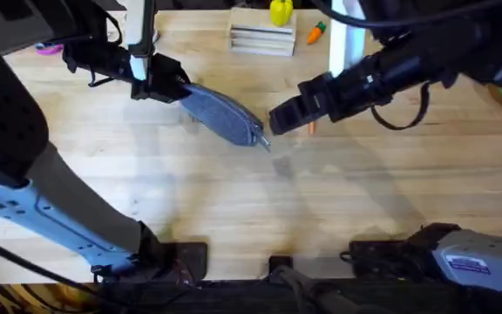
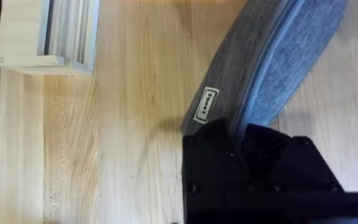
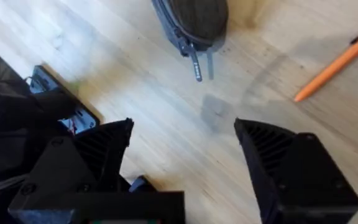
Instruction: Unzip the bag, pick up the pens from the table one at a time and place them inside, then zip the bag closed.
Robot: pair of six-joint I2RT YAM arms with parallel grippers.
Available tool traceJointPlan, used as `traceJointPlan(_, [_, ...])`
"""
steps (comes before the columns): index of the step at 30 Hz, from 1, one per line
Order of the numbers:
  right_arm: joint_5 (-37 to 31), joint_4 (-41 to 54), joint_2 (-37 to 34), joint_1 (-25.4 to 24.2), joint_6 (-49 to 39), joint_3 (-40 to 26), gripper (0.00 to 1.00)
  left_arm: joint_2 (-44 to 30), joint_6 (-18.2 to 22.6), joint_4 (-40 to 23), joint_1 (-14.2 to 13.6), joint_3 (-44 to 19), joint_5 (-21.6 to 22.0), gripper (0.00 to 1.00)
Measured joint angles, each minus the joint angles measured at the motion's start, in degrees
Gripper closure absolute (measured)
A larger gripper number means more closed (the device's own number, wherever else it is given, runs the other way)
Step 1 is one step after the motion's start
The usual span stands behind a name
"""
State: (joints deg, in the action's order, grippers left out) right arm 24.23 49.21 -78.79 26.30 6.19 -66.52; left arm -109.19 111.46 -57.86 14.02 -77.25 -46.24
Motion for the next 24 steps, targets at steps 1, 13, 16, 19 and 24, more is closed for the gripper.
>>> traceJointPlan(1, [0.3, 0.0, -0.6, 0.2, 0.4, 0.0, 0.003, 0.0, 0.0, 0.0, 0.0, 0.0, 0.0, 0.958])
traceJointPlan(13, [2.0, -6.5, -9.6, 3.2, 3.3, 0.0, 0.003, 0.0, 0.0, 0.0, 0.0, 0.0, 0.0, 0.958])
traceJointPlan(16, [2.3, -9.8, -12.1, 5.1, 3.3, 0.0, 0.005, 0.0, 0.0, 0.0, 0.0, 0.0, 0.0, 0.958])
traceJointPlan(19, [2.4, -12.3, -14.6, 6.7, 3.3, 0.0, 0.005, 0.0, 0.0, 0.0, 0.0, 0.0, 0.0, 0.958])
traceJointPlan(24, [2.4, -13.8, -18.0, 8.1, 3.9, 0.0, 0.005, 0.0, 0.0, 0.0, 0.0, 0.0, 0.0, 0.958])
